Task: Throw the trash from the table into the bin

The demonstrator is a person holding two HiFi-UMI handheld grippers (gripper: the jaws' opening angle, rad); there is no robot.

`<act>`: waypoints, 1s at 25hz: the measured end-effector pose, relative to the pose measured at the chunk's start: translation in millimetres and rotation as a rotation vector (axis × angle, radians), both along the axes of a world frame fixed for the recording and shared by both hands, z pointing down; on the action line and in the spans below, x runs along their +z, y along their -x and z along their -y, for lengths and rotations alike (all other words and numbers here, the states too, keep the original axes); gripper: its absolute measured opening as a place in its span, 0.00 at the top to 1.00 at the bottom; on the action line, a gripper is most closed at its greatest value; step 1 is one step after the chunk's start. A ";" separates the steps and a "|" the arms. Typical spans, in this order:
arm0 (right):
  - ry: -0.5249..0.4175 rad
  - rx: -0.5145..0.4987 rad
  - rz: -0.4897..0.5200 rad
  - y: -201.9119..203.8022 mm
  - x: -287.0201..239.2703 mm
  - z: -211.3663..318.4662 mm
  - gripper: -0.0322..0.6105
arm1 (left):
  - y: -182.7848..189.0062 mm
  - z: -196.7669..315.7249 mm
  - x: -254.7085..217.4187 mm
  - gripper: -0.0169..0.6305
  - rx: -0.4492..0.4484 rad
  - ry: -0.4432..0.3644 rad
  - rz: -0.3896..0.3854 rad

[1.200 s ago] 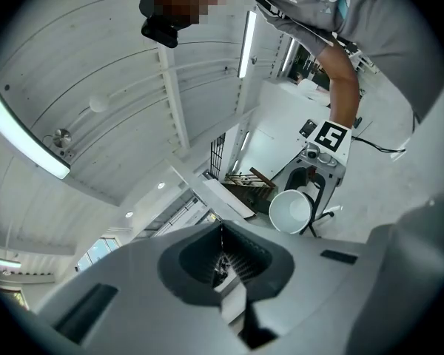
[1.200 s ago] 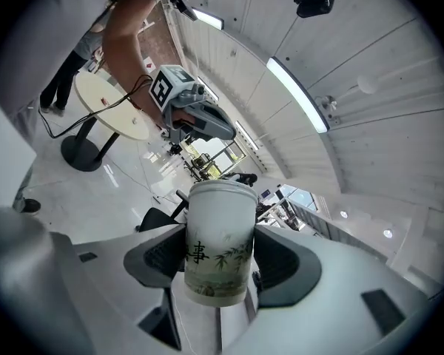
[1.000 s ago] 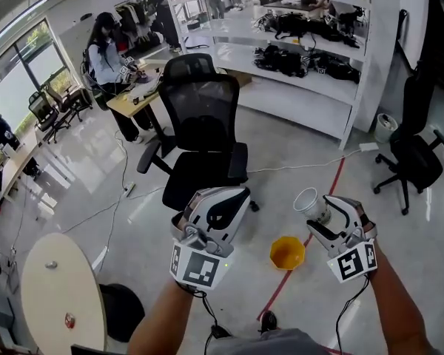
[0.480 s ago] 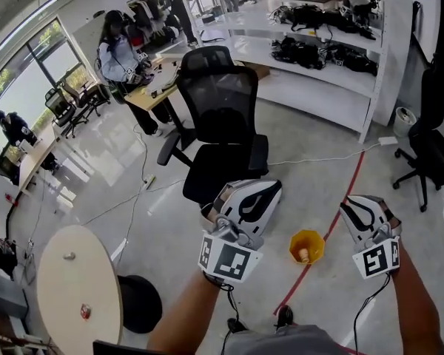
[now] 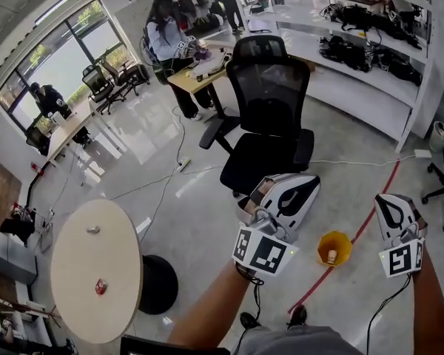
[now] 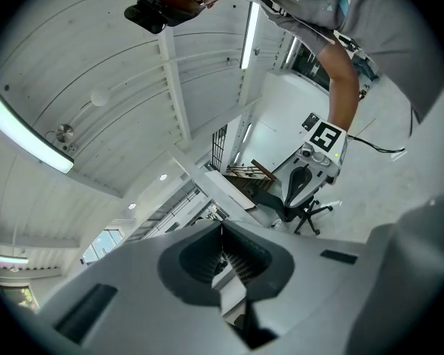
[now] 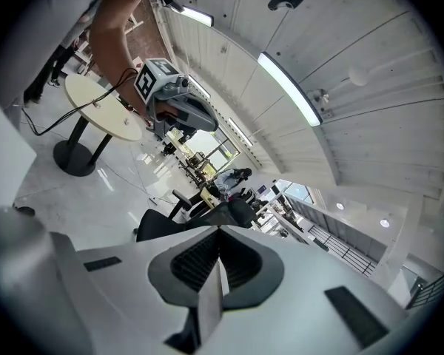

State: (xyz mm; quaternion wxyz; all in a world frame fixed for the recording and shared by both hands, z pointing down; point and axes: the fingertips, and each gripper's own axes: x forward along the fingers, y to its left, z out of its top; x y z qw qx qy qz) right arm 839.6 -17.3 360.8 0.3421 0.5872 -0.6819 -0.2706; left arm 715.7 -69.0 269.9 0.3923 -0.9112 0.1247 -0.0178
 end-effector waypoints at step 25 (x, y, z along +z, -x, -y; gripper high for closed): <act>-0.124 -0.496 -0.341 506.1 -107.2 239.0 0.94 | 471.2 163.4 -30.3 0.91 -0.470 -0.011 -0.042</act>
